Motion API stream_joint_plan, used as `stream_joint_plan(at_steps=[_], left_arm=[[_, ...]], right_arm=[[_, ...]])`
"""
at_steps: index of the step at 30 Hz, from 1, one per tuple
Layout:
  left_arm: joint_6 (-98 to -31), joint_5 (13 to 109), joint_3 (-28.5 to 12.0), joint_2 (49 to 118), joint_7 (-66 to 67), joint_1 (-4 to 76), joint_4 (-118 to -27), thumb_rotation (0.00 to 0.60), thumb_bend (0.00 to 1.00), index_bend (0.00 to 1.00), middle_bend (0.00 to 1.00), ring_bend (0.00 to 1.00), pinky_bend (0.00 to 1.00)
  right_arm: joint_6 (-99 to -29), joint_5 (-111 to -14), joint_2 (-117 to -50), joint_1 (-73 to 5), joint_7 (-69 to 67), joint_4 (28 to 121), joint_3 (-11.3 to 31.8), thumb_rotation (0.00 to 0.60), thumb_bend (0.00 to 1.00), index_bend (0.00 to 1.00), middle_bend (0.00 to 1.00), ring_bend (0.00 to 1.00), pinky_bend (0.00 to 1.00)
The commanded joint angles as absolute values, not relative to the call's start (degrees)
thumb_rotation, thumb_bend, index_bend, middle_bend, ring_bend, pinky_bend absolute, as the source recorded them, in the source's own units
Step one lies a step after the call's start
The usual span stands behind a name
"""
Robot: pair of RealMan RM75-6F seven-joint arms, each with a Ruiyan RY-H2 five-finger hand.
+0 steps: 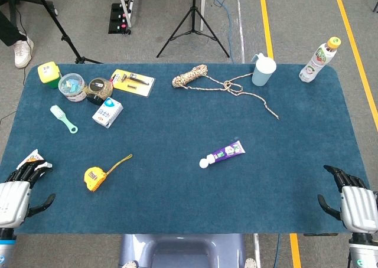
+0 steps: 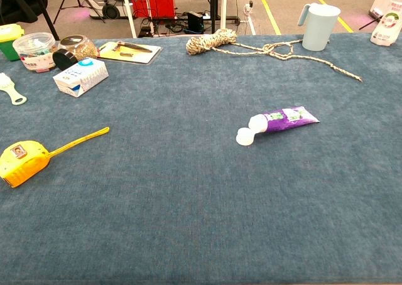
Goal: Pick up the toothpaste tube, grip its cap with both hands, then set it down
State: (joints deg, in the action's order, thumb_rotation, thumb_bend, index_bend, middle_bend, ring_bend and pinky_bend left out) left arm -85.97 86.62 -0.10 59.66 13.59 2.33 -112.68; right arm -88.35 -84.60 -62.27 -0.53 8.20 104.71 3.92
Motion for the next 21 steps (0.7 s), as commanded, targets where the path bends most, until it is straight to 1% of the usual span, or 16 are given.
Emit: stream_joint_plan(at_steps=[1, 21], left_arm=[[-86.0, 86.6, -0.1, 59.7, 13.6, 2.3, -112.7, 0.600, 0.24, 0.28, 0.20, 0.15, 0.25], [-85.8, 87.0, 0.1, 59.3, 13.2, 2.4, -112.9, 0.600, 0.24, 0.28, 0.20, 0.15, 0.25]], right_arm=[[-88.3, -84.5, -62.3, -0.6, 8.2, 104.7, 4.0, 0.600, 0.35, 0.19, 0.27, 0.33, 0.28], [-88.7, -85.1, -61.9, -0.3, 8.2, 105.3, 3.7, 0.600, 0.35, 0.19, 0.27, 0.33, 0.28]])
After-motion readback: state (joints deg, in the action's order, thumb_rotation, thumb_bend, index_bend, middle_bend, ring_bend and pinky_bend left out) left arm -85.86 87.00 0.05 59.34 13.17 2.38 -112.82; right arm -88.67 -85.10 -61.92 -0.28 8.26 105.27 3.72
